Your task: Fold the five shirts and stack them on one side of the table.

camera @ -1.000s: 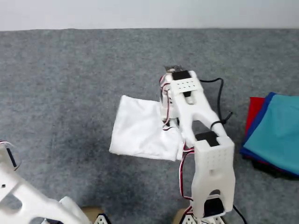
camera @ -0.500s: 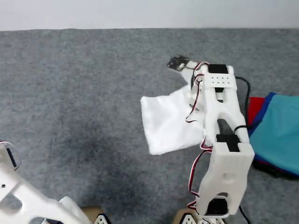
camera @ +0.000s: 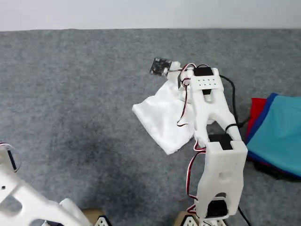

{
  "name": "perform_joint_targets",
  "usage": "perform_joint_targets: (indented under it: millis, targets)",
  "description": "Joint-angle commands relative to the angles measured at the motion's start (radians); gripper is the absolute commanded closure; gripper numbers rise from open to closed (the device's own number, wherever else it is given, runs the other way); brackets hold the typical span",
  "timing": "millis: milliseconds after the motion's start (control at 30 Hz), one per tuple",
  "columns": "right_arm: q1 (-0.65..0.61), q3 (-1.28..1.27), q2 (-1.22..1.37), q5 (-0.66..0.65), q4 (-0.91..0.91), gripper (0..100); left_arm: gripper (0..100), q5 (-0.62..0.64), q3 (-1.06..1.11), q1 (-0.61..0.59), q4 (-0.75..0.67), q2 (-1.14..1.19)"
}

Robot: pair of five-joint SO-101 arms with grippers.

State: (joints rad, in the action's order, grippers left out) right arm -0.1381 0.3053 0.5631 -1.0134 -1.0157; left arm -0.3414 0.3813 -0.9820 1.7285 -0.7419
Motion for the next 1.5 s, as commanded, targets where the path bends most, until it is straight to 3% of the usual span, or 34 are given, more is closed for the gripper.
perform_joint_targets:
  millis: [0, 200, 467, 700, 1000, 1467]
  targets:
    - [0.018, 0.025, -0.116, 0.296, 0.039, 78.6, 100, -0.02, -0.002, -0.002, -0.018, -0.017]
    - [0.031, 0.025, -0.214, 0.747, -0.019, 74.1, 100, -0.02, -0.002, -0.002, -0.018, -0.017]
    - [0.008, 0.025, -0.366, 1.263, -0.289, 74.0, 100, -0.02, -0.002, -0.002, -0.017, -0.017]
    - [-0.081, 0.021, -0.387, 1.58, -0.524, 73.8, 100, -0.02, -0.002, -0.002, -0.015, -0.017]
    - [-0.143, 0.023, -0.223, 1.82, -0.532, 51.5, 100, -0.021, -0.001, -0.006, -0.014, -0.017]
    - [-0.114, 0.023, 0.125, 1.898, -0.251, 51.7, 100, -0.021, -0.001, -0.008, -0.012, -0.017]
